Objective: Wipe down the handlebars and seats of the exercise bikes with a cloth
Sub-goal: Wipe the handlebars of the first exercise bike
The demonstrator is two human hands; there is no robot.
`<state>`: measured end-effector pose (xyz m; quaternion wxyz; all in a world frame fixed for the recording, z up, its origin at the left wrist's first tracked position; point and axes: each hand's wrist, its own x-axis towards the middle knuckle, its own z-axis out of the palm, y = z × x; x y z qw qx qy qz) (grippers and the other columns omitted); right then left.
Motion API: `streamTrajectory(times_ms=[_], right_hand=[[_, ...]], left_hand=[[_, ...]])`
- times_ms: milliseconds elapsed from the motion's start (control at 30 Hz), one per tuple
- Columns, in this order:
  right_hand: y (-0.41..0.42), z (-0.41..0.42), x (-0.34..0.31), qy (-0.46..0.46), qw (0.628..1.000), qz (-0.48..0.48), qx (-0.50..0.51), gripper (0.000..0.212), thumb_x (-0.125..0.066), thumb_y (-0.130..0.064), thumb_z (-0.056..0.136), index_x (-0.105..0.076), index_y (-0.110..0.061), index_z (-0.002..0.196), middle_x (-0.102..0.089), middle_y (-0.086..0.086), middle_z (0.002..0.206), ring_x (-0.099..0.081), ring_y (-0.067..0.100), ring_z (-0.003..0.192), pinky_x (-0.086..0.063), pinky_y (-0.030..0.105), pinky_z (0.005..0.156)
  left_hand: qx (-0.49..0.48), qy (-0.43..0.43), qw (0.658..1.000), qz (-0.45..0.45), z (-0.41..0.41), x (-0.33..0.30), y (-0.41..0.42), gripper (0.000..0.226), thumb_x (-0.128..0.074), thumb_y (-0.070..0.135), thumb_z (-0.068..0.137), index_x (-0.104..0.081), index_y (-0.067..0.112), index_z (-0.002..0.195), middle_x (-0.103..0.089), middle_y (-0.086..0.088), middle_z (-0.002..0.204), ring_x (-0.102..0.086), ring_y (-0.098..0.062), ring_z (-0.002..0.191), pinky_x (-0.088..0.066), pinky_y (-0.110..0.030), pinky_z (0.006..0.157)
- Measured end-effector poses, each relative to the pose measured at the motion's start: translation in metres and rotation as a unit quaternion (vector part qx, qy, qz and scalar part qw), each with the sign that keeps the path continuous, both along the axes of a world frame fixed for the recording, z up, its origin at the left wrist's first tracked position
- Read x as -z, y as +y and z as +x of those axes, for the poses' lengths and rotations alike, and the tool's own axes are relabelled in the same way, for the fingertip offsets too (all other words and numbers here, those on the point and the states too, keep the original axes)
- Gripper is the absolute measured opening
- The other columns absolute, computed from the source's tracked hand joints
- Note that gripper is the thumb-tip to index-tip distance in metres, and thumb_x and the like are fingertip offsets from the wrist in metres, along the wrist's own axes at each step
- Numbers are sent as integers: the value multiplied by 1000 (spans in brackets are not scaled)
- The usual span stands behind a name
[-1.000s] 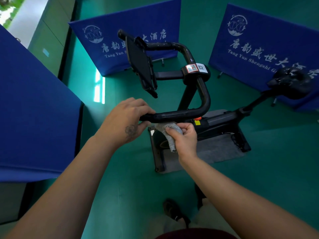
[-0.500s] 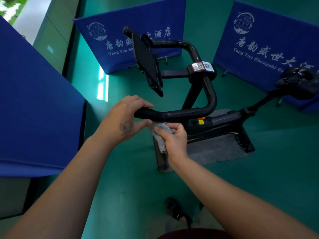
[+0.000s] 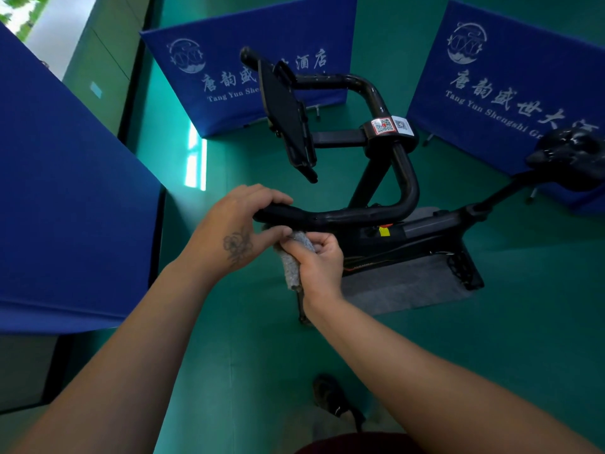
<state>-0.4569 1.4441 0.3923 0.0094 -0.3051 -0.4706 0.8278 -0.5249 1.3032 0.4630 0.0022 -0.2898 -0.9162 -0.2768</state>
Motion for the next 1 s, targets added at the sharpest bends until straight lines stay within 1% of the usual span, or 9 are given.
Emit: streamTrajectory(times_ms=[267, 467, 567, 633, 700, 800, 867, 933, 1000], right_hand=[[20, 11, 11, -47, 997, 57, 16, 34, -89, -7, 81, -59, -13, 96, -69, 8, 84, -71, 23, 77, -61, 45, 78], [6, 5, 2, -28, 999, 19, 6, 35, -89, -6, 80, -58, -10, 97, -69, 3, 77, -71, 18, 74, -60, 36, 75], [3, 6, 0, -13, 1000, -2, -15, 35, -88, -5, 81, -57, -10, 97, -68, -2, 70, -70, 15, 71, -60, 31, 72], [7, 8, 0, -8, 999, -4, -33, 33, -86, -3, 83, -58, -9, 98, -69, 1, 75, -71, 16, 74, -60, 32, 73], [11, 10, 0, 5, 998, -11, -54, 33, -84, -1, 84, -57, -8, 101, -71, 8, 85, -71, 21, 81, -60, 33, 75], [15, 12, -1, 25, 996, -16, -83, 42, -85, 1, 76, -55, -8, 105, -69, 15, 98, -69, 24, 88, -59, 34, 77], [16, 12, 0, 35, 994, -15, -107, 44, -82, 5, 77, -53, -7, 108, -68, 22, 106, -68, 26, 92, -58, 37, 80], [17, 14, 1, 43, 991, -8, -128, 47, -82, 2, 74, -54, -8, 110, -66, 30, 116, -69, 28, 97, -59, 45, 85], [19, 16, 2, 55, 986, 4, -160, 50, -82, -5, 69, -55, -10, 111, -68, 24, 117, -70, 28, 97, -60, 46, 83]], left_hand=[[3, -9, 1000, 11, 1, -2, -1, 43, -82, 36, 91, -69, 29, 131, -63, 21, 108, -54, -5, 99, -45, -22, 89], [-11, -32, 998, 49, 5, -1, 2, 50, -85, 29, 89, -67, 29, 135, -67, 17, 119, -61, -4, 112, -50, -30, 100], [-31, -69, 994, 82, 11, 4, 2, 73, -88, 25, 86, -54, 33, 150, -66, 16, 126, -62, -4, 115, -52, -27, 98], [-94, -127, 978, 136, 19, 11, 1, 89, -91, 29, 82, -42, 32, 156, -62, 15, 133, -62, -3, 116, -54, -22, 92], [-180, -217, 939, 199, 28, 20, -1, 94, -93, 41, 76, -41, 25, 153, -60, 10, 135, -66, -2, 111, -58, -24, 89], [-246, -319, 879, 256, 40, 38, -8, 77, -95, 56, 68, -63, 19, 128, -73, 3, 117, -74, -13, 104, -64, -39, 88], [-247, -351, 860, 274, 47, 42, -9, 62, -94, 55, 70, -71, 17, 113, -78, 0, 107, -76, -20, 100, -65, -33, 79], [-244, -357, 853, 292, 52, 40, -6, 50, -93, 46, 76, -73, 14, 108, -78, -1, 100, -76, -17, 92, -60, -23, 71], [-243, -354, 845, 319, 56, 37, -4, 45, -88, 40, 79, -72, 11, 109, -80, -4, 100, -75, -17, 89, -61, -27, 72]])
